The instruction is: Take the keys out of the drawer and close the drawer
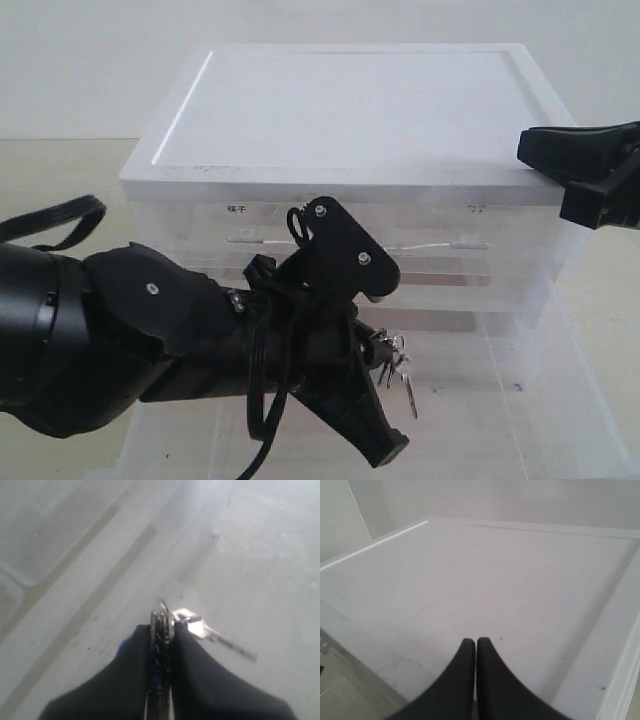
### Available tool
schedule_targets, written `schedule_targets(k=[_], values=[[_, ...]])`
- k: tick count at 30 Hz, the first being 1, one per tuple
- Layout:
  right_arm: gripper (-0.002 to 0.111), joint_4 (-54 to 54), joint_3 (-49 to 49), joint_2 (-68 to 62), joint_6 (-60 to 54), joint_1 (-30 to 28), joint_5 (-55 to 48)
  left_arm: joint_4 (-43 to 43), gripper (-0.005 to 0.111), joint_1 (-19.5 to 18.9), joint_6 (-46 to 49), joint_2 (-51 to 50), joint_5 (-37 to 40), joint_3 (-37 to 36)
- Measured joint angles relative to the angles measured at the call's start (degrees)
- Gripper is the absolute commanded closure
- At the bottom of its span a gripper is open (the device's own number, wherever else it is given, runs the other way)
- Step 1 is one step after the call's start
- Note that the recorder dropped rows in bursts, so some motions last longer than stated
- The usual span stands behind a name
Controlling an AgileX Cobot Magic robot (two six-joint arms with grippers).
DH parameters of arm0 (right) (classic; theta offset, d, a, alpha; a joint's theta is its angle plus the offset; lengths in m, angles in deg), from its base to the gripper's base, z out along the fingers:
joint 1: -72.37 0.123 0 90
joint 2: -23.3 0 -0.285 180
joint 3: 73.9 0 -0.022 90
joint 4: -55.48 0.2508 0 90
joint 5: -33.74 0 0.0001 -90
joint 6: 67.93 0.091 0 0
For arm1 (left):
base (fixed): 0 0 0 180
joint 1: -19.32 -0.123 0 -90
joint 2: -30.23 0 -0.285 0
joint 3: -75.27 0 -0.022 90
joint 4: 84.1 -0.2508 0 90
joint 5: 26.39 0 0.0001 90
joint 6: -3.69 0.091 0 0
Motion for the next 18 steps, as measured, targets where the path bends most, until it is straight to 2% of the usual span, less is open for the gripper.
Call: schedule_targets(k=[12,16,18], values=[[0.109,0.0,0.0,0.0,0.0,0.0,0.0,0.0,0.102,0.0,3.3,14.7,1.1,-0.5],[0.109,0.0,0.0,0.0,0.0,0.0,0.0,0.0,0.102,0.0,3.9,22.1,1.6,-4.4],[0.109,0.0,0.0,0.0,0.0,0.0,0.0,1.7,0.102,0.0,4.1,29.1,-2.5,-8.5]])
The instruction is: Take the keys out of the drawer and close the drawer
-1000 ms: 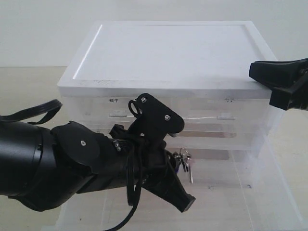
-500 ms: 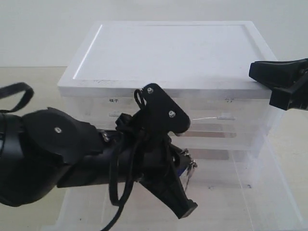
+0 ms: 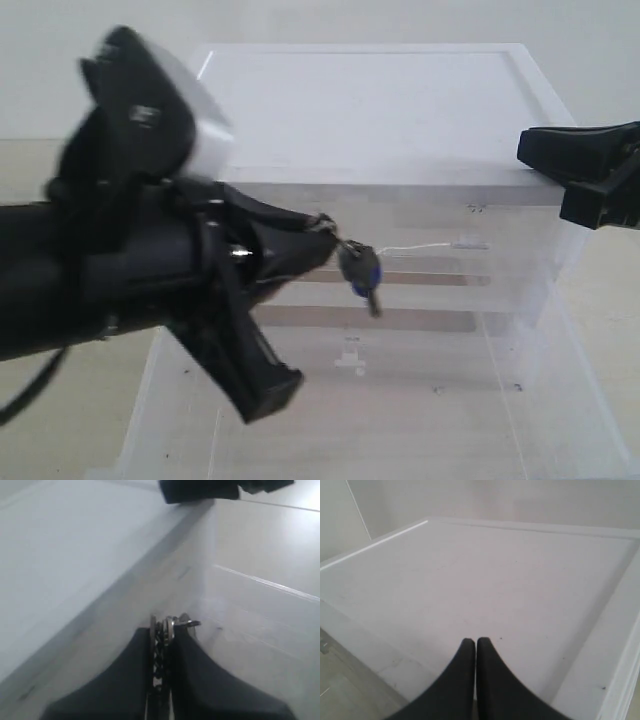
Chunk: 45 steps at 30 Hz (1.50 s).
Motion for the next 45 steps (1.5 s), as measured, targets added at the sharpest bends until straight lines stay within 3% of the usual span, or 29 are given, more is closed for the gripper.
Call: schedule_targets(k=[4,9,15,20,25,38,41,45], values=[[0.109,0.0,0.0,0.0,0.0,0.0,0.0,6.2,0.102,0.0,1.1,10.1,-7.4,-6.2],[0.109,-0.1,0.0,0.0,0.1,0.0,0.0,17.6,0.102,0.0,2.1,21.1,-28.2,-18.4],[0.109,-0.1,0.0,0.0,0.4,0.0,0.0,17.1,0.102,0.0,-5.5,17.2,-27.9,-27.0],[0.109,-0.4,0.0,0.0,0.6,0.0,0.0,-1.9,0.102,0.0,-25.2,9.7,-24.2,-27.2],[0.109,-0.4,0.0,0.0,0.7,0.0,0.0,-11.3,0.102,0.0,-35.7,1.6,-27.4,-27.2],[0.109,-0.9,0.0,0.0,0.7,0.0,0.1,-14.3,0.102,0.0,-41.0,-2.9,-30.7,-26.8],[0.109,-0.9,0.0,0.0,0.7,0.0,0.1,-14.6,0.091,0.0,-43.1,-2.8,-28.0,-26.8],[0.109,-1.3,0.0,0.0,1.1,0.0,0.1,-16.6,0.069,0.0,-45.4,-2.6,-27.1,-26.8]])
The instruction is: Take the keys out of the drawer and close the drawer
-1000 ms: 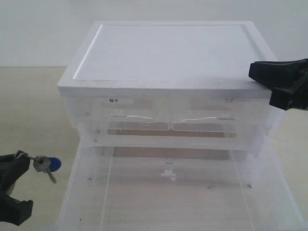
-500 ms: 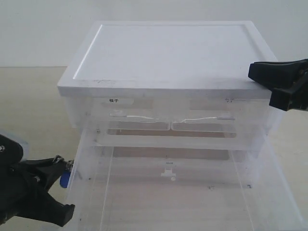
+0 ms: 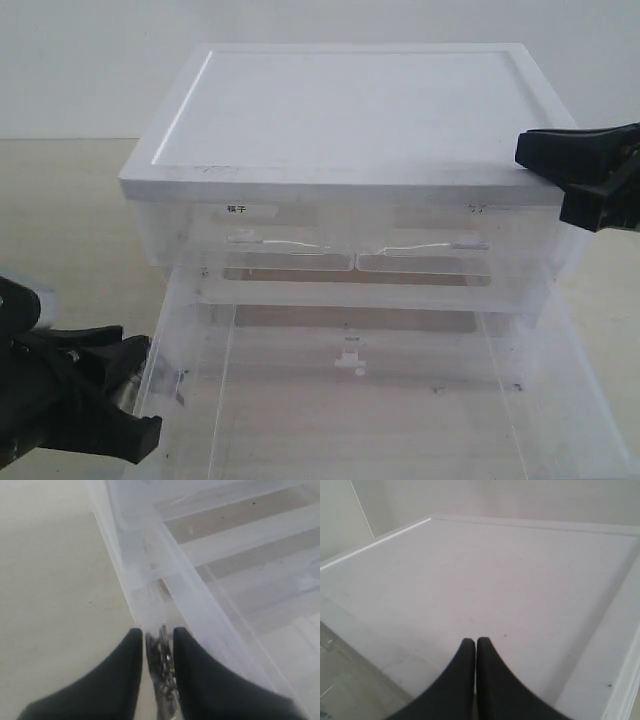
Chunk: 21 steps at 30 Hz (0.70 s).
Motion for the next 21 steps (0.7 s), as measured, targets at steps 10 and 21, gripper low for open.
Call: schedule_targets(k=[10,21], values=[[0.109,-0.9,0.0,0.1,1.3,0.0,0.1,-0.9,0.061,0.0,-0.9,0.0,-0.5,0.6],[0.109,-1.0,0.0,0.1,1.4,0.0,0.1,-16.4,0.061,-0.2,-1.3,18.0,4.0,0.8]])
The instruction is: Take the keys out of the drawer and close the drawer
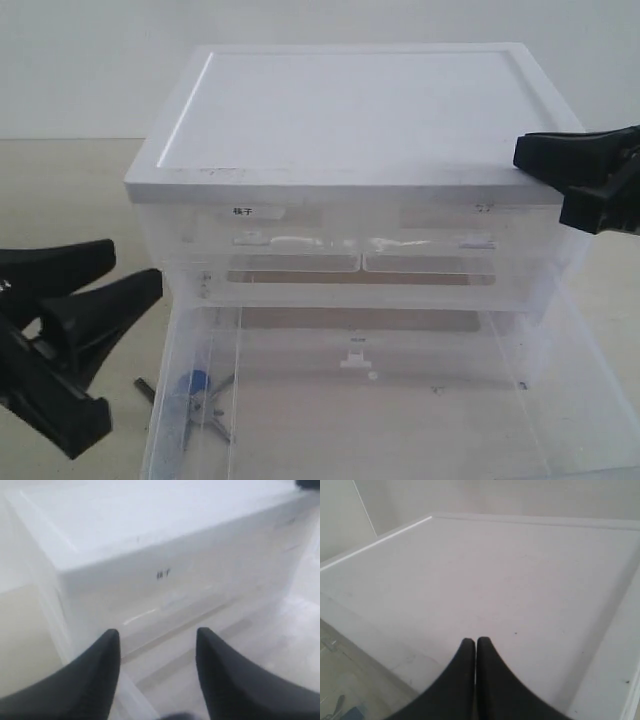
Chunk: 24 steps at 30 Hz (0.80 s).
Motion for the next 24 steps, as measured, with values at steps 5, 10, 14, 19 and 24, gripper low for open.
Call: schedule_targets(k=[5,10,14,19,24], values=[[0.109,0.1,0.0,0.0,-0.1,0.0,-0.1,-5.8,0.077,0.0,-0.8,9.7,15.0,0.0],[0.109,0.4,0.0,0.0,-0.2,0.0,-0.1,-10.5,0.094,4.9,-3.3,12.0,28.9,-1.3],[0.109,0.5,0.0,0.0,-0.2,0.0,-0.1,-11.4,0.093,14.5,-3.3,10.7,29.2,-1.7],[0.109,0.5,0.0,0.0,-0.2,0.0,-0.1,-12.7,0.093,23.9,-3.3,9.4,27.3,-1.7],[0.109,0.5,0.0,0.0,-0.2,0.0,-0.1,-13.1,0.093,27.3,-3.3,2.8,25.3,-1.7]])
